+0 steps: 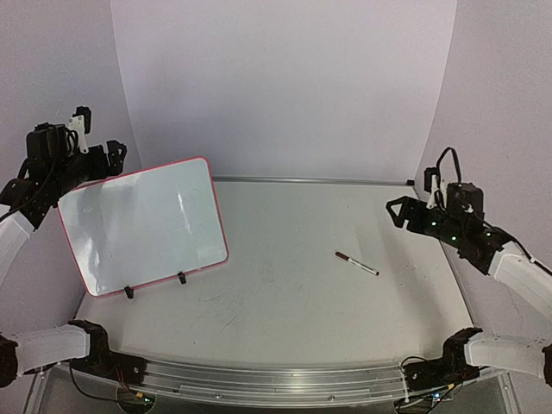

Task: Write a sentence on the whiteboard
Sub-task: Move the whiteboard to the center of the board.

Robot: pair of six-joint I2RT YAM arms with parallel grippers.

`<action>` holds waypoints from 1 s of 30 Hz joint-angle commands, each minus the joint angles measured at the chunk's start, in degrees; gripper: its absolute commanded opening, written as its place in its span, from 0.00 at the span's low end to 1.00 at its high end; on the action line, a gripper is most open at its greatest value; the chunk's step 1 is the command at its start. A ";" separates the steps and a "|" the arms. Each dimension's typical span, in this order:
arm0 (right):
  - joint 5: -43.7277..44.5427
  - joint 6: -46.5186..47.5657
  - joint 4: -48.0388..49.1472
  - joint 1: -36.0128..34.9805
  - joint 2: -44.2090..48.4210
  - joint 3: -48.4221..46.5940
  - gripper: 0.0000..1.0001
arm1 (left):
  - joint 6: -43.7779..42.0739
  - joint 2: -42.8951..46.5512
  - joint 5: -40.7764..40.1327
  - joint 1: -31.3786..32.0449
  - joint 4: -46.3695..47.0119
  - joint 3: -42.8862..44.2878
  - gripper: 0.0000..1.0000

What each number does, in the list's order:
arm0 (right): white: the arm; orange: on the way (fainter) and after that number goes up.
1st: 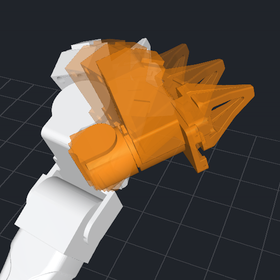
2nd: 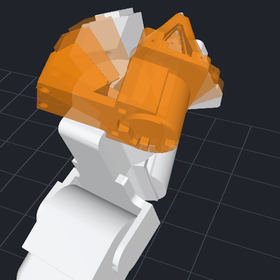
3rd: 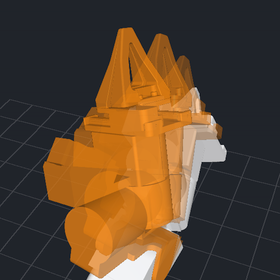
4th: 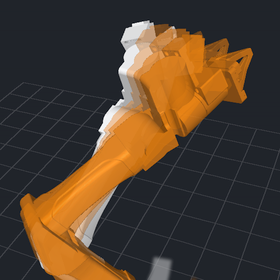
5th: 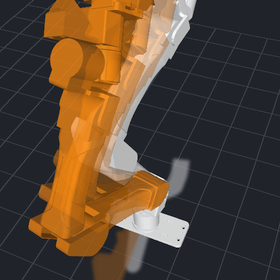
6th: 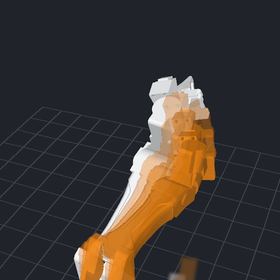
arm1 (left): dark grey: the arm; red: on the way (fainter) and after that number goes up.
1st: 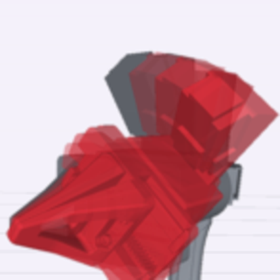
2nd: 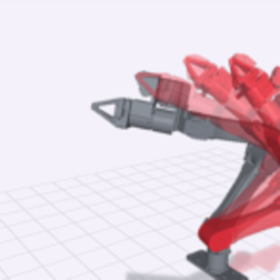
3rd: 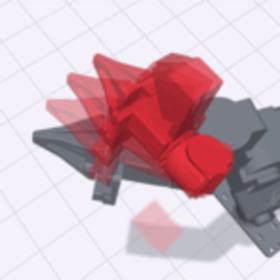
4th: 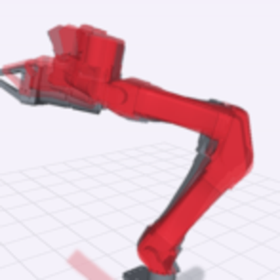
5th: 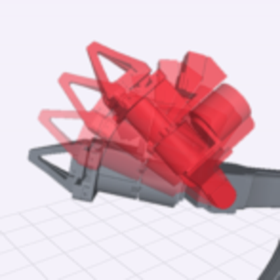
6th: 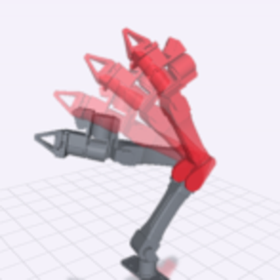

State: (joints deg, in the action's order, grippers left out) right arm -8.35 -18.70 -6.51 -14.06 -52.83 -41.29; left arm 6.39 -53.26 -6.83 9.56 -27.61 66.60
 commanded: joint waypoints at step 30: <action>23.92 -1.78 21.30 -57.84 -78.48 -47.35 0.60 | 3.25 7.27 8.07 -0.20 9.21 -8.50 1.00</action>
State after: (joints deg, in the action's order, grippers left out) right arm 11.55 -23.24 13.56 -71.02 -126.45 -81.81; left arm 9.47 -45.47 1.13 9.56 -18.98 57.60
